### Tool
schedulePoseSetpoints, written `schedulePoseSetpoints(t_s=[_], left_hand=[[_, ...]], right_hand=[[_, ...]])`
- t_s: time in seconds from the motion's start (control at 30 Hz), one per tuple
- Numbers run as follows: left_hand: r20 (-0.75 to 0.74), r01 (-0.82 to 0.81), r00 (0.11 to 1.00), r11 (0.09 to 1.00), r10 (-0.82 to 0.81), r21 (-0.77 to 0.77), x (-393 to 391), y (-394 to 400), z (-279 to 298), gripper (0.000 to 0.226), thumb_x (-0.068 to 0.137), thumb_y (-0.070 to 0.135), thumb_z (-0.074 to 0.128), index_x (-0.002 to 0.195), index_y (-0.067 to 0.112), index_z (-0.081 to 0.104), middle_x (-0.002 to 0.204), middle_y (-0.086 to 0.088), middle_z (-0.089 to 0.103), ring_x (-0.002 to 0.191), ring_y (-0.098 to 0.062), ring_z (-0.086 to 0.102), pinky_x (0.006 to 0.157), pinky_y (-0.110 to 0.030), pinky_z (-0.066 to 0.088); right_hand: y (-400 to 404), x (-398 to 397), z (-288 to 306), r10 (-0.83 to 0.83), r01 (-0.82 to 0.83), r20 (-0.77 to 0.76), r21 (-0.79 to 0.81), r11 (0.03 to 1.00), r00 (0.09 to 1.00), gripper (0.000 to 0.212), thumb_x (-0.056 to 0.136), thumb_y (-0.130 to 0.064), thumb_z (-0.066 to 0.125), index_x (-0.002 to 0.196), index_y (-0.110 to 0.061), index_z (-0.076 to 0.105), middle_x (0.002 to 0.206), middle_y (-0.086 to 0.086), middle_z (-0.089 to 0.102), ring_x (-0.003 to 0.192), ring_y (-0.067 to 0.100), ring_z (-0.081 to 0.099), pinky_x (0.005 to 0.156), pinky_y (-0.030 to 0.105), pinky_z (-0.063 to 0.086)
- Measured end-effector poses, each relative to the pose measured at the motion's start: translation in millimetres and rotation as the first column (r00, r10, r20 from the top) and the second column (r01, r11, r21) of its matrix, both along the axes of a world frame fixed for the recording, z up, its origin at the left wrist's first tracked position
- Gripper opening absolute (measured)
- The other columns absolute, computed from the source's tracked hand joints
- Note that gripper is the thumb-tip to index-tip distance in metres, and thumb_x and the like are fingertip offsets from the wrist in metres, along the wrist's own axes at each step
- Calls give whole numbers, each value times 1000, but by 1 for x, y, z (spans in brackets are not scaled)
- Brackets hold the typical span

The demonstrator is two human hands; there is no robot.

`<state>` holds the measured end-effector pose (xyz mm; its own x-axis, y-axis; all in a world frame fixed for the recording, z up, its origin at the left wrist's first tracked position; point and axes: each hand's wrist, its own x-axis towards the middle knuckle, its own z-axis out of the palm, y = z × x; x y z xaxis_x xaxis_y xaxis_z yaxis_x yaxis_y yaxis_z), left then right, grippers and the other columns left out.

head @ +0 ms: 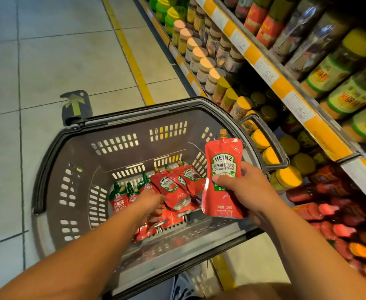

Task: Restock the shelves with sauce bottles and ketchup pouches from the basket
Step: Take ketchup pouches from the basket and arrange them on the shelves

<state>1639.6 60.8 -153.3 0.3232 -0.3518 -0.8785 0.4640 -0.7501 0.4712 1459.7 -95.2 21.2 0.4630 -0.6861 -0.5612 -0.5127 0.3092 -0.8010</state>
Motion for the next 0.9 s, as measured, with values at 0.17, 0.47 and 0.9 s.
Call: schedulePoseSetpoints(t_s=[0.17,0.47,0.9], left_hand=[[-7,-88,996,996,88,31,-11,-28,-40,28,98,29,69,106,2,66,76,-10,66,63,-23,62,55,-31,51],[37,-48,998,997,45,61,-4,-60,-34,22,92,12,72,106,-2,62,101,-23,74,83,-36,76,59,-39,60],[-133,-191,979,927,155,-324,-13,14,105,37,90,8,74,123,-2,62,99,-23,76,75,-23,76,61,-41,63]], right_hand=[[-3,-10,0,9,-9,4,-12,1000,1000,35,83,-17,86,114,-21,69,95,-1,80,79,20,79,69,39,63],[-10,-17,8,-16,17,26,-35,999,1000,33,83,-16,85,113,-21,71,95,-2,81,79,19,79,65,33,62],[-6,-25,43,-271,278,193,-13,960,943,31,86,-6,74,114,-16,71,95,5,80,79,26,78,62,34,60]])
